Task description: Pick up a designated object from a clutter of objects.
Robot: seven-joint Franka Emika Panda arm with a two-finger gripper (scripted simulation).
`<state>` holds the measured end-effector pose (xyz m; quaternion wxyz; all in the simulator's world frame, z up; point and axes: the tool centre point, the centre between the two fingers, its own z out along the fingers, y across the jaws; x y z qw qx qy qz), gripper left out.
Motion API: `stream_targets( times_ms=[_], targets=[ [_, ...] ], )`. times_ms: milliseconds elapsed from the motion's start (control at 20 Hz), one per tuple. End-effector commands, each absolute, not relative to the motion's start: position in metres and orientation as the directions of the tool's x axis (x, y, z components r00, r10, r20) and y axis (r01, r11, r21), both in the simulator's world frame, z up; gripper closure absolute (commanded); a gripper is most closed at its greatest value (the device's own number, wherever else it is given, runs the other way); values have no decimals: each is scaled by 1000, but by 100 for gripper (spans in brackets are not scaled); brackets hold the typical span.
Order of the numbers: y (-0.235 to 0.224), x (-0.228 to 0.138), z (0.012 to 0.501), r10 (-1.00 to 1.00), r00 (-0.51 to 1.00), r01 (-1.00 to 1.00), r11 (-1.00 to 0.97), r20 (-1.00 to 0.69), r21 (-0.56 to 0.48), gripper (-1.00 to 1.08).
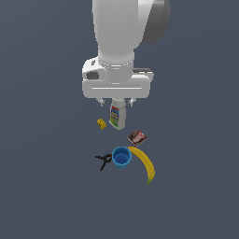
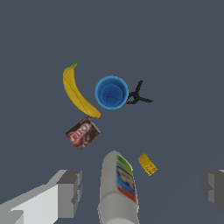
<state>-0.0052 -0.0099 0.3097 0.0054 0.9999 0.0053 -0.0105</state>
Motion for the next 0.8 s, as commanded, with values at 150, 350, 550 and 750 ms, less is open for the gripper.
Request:
stream_targets(
  times_ms=[150, 350, 550, 750],
  targets=[
    [-11, -6, 311, 9, 1000, 9, -1000, -22, 12, -92],
    [-17, -10, 317, 6, 1000, 7, -1000, -26, 18, -92],
    [-19, -11, 319, 9, 1000, 9, -1000, -28, 19, -92],
    [-17, -10, 316, 0, 1000, 1, -1000, -27, 19, -92]
  ],
)
